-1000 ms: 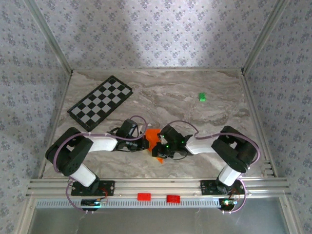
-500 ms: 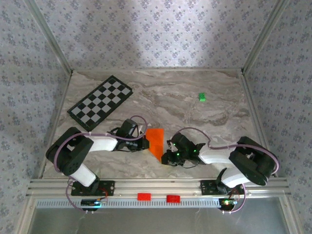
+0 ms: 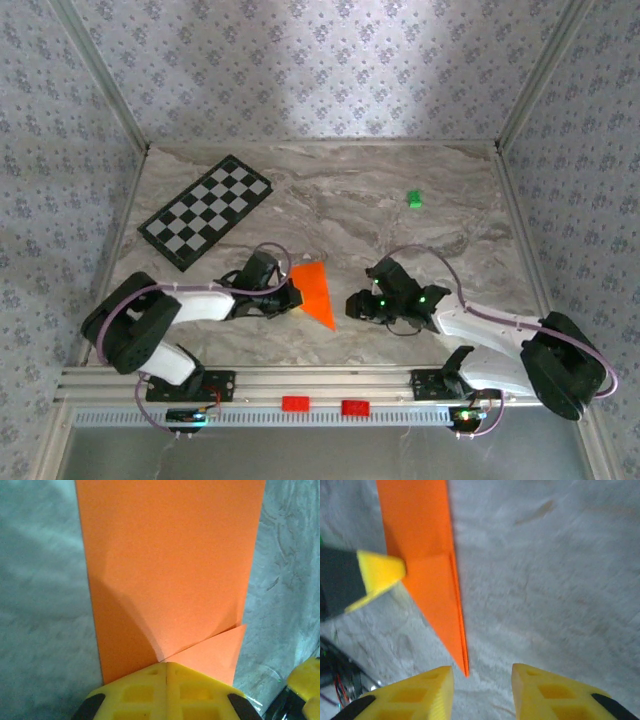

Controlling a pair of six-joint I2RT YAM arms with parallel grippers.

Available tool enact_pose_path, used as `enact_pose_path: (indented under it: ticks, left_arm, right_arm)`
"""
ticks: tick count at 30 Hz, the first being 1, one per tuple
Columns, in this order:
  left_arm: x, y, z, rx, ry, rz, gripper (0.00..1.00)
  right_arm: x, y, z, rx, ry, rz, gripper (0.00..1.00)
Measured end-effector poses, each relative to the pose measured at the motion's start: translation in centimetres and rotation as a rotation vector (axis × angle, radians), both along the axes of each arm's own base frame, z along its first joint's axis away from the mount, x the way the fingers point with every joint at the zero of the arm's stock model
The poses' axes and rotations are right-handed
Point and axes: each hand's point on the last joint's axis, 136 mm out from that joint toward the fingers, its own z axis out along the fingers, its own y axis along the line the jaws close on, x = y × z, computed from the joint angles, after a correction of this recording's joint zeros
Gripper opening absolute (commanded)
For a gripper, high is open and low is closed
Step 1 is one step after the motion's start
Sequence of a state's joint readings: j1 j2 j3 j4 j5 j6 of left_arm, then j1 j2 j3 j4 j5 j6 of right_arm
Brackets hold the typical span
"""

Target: Fold a paper plane with a square sheet of paper (pick it up from the middle)

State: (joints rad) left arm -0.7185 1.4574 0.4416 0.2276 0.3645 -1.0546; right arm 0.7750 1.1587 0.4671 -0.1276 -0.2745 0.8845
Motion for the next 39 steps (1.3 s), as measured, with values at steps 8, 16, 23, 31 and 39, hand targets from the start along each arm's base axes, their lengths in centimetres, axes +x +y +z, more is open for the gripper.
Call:
enact_pose_path:
  ticks: [8,16,23,31,39]
  left_arm:
    - [0.1,1.3,3.7,0.005,-0.102,0.078,0.28]
    - [1.8,4.4,4.7,0.016,-0.122,0.148,0.37]
    - [2.1,5.9,4.8,-0.016,-0.095,0.152,0.39]
    - [1.9,5.8,4.5,-0.067,-0.04,0.113,0.41]
    - [1.6,5.0,4.2,-0.109,0.006,0.05,0.51]
  right_arm:
    - [2.4,2.1,-0.7,-0.001,0.013,0.019,0.41]
    - [3.9,5.6,-0.7,0.051,0.021,0.098,0.41]
    - [4.0,6.7,-1.7,0.052,0.047,0.138,0.32]
    - [3.6,7.1,-1.6,0.082,0.056,0.178,0.09]
    - [4.0,6.5,-0.5,0.148,0.045,0.179,0.02]
